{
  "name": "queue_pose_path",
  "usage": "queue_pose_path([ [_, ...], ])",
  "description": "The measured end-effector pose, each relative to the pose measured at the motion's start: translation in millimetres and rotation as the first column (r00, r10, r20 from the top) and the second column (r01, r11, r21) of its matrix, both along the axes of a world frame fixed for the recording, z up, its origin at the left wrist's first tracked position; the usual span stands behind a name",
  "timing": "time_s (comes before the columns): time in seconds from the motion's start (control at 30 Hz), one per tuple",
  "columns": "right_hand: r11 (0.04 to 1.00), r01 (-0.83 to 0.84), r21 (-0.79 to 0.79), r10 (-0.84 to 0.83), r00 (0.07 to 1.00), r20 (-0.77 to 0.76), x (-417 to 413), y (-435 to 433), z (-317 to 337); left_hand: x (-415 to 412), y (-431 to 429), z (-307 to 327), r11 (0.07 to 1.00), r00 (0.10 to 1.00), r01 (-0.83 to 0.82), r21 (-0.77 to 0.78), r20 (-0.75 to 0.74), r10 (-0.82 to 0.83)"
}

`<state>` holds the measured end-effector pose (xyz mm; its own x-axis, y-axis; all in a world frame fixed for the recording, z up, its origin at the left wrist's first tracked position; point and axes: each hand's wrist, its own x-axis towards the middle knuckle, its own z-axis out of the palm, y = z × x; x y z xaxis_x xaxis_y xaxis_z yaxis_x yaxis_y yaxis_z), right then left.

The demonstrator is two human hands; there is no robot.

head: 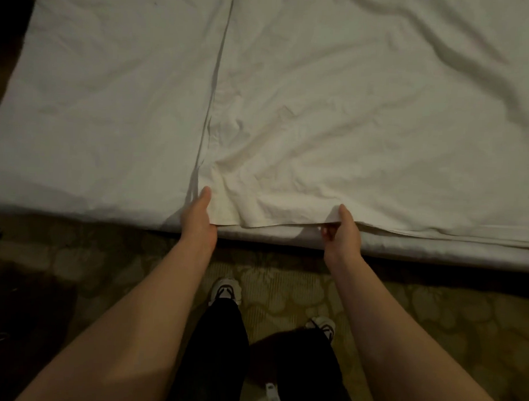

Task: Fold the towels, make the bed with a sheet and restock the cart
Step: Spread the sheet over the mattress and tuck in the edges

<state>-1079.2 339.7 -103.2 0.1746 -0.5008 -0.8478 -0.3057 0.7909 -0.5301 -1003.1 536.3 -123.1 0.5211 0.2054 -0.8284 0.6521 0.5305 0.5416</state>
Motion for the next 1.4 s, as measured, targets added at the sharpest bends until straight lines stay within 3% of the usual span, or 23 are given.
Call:
queue_pose_path([
  [0.07,1.0,0.008,0.015,-0.009,0.999,0.039,3,-3,1,5,2,-3,0.99,0.999,-0.01,0.139,-0.051,0.017],
  [0.17,1.0,-0.027,-0.003,0.027,0.998,0.06,2,-6,-2,4,5,-4,0.984,0.995,-0.067,0.166,-0.055,0.077],
  [0.27,0.991,-0.106,-0.084,0.1,0.992,-0.079,-11,0,-12,-11,13,-8,0.989,0.991,-0.111,0.096,-0.064,0.118],
  [0.43,0.99,-0.135,-0.039,0.132,0.988,-0.076,-24,6,-16,-19,11,-1,0.984,0.987,-0.162,-0.075,-0.026,0.161],
  [0.57,0.996,-0.083,0.04,0.082,0.996,0.023,-23,8,-12,-35,-5,6,0.952,0.99,-0.132,-0.277,0.017,0.142],
  [0.67,0.995,0.0,0.098,-0.013,0.991,0.131,-25,3,-4,-50,-29,8,0.94,0.975,-0.221,-0.261,-0.069,0.21],
  [0.8,0.981,0.141,0.133,-0.164,0.969,0.183,-32,-30,-9,-66,-74,11,0.931,0.983,-0.183,-0.317,-0.071,0.169],
  [0.9,0.98,0.16,0.116,-0.182,0.959,0.216,-35,-68,-11,-71,-115,11,0.939,0.988,-0.151,-0.309,-0.076,0.134],
  [1.0,0.978,0.21,0.014,-0.209,0.964,0.166,-44,-123,-11,-77,-151,3,0.963,0.991,-0.117,-0.243,-0.084,0.099],
  [1.13,0.976,0.153,-0.153,-0.161,0.986,-0.041,-60,-210,-11,-69,-157,-17,0.965,0.973,-0.228,-0.133,-0.012,0.228],
  [1.27,0.983,0.1,-0.155,-0.122,0.983,-0.135,-69,-254,-10,-66,-164,-16,0.944,0.953,-0.304,0.129,0.043,0.301],
  [1.4,0.988,0.024,-0.153,-0.044,0.991,-0.124,-75,-252,-18,-72,-181,-11,0.933,0.971,-0.234,0.275,0.02,0.238],
])
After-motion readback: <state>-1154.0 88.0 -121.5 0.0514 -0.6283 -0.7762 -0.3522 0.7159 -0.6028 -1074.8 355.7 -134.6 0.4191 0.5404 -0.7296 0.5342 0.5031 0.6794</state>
